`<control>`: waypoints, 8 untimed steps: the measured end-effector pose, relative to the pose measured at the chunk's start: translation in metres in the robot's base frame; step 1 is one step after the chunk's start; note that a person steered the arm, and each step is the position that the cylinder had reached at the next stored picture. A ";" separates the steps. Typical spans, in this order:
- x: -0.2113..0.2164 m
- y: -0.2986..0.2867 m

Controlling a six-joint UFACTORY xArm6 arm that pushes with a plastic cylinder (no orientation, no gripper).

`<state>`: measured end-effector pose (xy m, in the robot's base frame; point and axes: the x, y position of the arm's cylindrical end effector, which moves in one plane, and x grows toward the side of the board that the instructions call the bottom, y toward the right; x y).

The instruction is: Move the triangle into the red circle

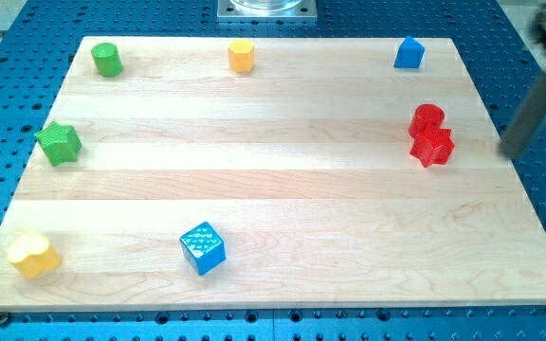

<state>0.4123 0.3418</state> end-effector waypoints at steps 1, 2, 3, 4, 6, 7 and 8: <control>-0.054 -0.004; -0.140 -0.020; -0.169 -0.043; -0.182 -0.070; -0.163 -0.132; -0.156 -0.173; -0.163 -0.201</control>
<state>0.2494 0.1411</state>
